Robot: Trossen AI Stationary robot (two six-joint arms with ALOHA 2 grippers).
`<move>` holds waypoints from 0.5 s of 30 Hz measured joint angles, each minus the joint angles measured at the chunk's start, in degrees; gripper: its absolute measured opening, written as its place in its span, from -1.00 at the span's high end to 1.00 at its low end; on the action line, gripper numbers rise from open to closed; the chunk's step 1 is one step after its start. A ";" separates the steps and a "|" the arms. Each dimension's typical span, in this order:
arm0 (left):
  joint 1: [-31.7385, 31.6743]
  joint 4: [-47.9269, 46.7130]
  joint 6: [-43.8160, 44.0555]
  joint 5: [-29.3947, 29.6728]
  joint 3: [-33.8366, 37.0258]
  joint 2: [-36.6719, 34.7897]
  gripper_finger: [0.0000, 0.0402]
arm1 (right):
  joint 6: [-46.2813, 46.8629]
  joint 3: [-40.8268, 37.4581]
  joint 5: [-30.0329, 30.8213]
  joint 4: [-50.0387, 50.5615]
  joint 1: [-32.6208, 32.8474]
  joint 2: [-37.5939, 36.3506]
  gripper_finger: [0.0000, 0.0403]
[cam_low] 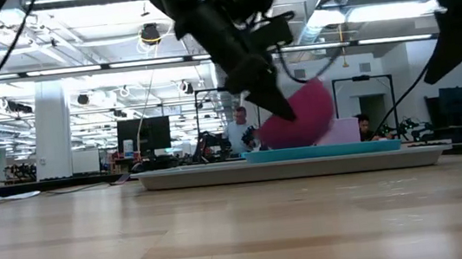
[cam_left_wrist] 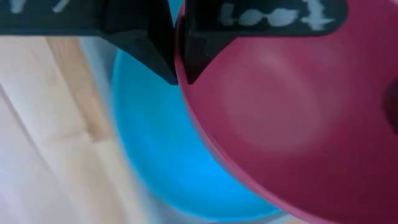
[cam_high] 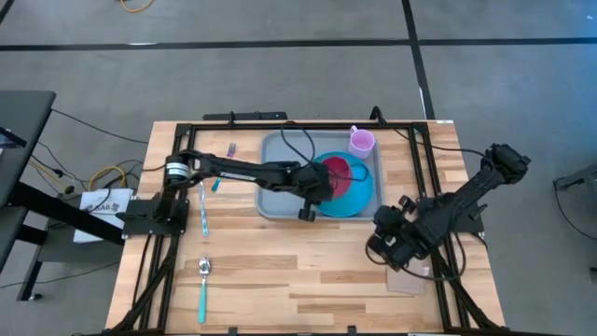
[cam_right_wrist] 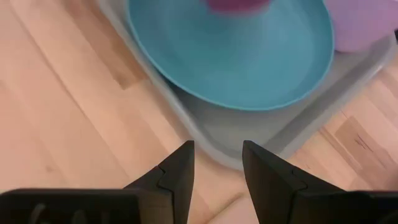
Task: Set up tray
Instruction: Put the red bowl on the blue plate
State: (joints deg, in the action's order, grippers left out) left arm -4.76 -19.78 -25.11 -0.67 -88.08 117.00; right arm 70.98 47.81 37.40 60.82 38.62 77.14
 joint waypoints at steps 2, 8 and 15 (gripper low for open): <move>0.35 -2.63 -4.72 -0.20 -1.89 1.45 1.00 | 0.03 0.00 1.21 -0.03 1.45 0.02 0.36; 1.47 -7.21 -12.98 7.92 -4.17 3.26 1.00 | 1.07 0.00 2.48 -0.20 2.64 0.00 0.36; 1.93 -6.27 -17.03 9.76 -4.32 3.18 0.93 | 1.11 0.00 3.03 -1.30 2.62 0.02 0.36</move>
State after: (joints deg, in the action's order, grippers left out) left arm -2.83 -26.04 -42.13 9.08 -92.40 120.18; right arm 72.09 47.81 40.42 59.52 41.23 77.17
